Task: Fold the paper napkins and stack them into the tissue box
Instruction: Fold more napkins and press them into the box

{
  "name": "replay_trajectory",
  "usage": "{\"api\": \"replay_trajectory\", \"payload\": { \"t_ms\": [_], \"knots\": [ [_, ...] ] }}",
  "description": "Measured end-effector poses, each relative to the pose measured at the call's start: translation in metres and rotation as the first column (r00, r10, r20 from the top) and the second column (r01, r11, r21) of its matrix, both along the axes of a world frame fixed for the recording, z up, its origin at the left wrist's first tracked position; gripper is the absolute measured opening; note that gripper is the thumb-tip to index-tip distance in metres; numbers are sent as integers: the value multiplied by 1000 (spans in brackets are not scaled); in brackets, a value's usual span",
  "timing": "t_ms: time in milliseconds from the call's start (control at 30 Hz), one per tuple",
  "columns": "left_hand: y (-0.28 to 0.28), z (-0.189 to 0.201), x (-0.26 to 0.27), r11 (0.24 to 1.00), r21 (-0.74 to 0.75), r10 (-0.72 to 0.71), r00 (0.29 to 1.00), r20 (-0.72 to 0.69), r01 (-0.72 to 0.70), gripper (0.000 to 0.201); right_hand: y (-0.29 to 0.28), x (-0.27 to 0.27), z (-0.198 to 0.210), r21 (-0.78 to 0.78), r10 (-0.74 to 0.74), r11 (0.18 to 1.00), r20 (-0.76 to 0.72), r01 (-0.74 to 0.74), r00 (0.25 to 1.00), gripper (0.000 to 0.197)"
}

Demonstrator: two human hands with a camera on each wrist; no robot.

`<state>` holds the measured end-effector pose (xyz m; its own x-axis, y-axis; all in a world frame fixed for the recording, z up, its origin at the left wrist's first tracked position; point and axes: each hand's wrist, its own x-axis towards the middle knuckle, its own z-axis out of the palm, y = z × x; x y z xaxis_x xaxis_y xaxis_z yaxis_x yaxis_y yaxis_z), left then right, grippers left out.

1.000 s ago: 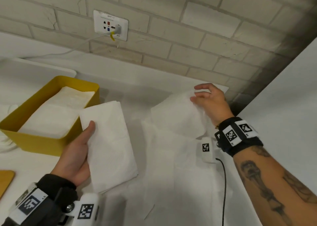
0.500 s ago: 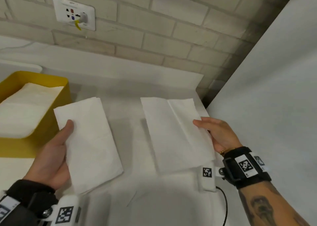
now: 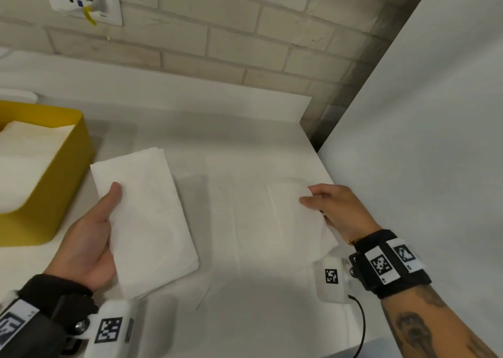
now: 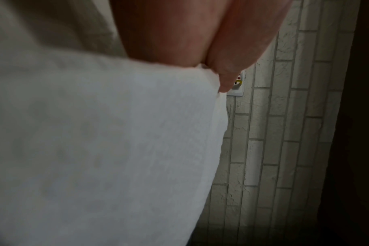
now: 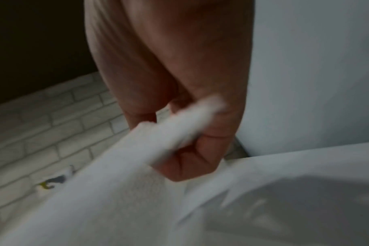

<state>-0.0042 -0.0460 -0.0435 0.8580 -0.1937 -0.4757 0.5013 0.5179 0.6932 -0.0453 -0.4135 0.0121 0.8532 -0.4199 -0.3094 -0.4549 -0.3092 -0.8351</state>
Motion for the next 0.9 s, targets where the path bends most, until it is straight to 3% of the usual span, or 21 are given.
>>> {"api": "replay_trajectory", "payload": {
  "t_ms": [100,167,233,300,400,500,567,700,733,900],
  "knots": [
    [-2,-1,-2,1000,-6,8,1000,4,-8,50,36,5,12,109,213,971,8,-212,977,20],
    [-4,0,-3,1000,-6,8,1000,7,-8,49,48,11,8,171,248,955,-10,-243,969,23],
    [-3,2,-6,1000,-6,15,1000,7,-15,46,47,17,0,66,142,988,-29,-140,989,19],
    [-2,3,-8,1000,0,25,1000,3,-25,43,35,22,-15,-166,51,984,-115,-70,992,16],
    [0,3,-8,1000,-16,22,1000,-4,-22,43,31,24,-32,-338,46,928,-322,-160,946,50],
    [-2,2,-7,1000,-18,11,1000,-8,-12,44,38,29,-35,-418,76,870,-413,-263,907,77],
    [-5,1,-6,1000,-18,-2,1000,-4,2,48,43,32,-36,-433,113,849,-409,-302,905,71],
    [-9,4,-7,1000,-22,-20,1000,1,20,45,47,33,-36,-394,208,848,-367,-354,907,35],
    [-9,5,-7,999,-24,-25,1000,1,25,43,47,33,-34,-366,227,862,-338,-350,913,33],
    [-18,14,-7,997,-64,-42,999,-9,41,44,54,26,0,-54,170,984,10,-169,985,17]
  ]
}}
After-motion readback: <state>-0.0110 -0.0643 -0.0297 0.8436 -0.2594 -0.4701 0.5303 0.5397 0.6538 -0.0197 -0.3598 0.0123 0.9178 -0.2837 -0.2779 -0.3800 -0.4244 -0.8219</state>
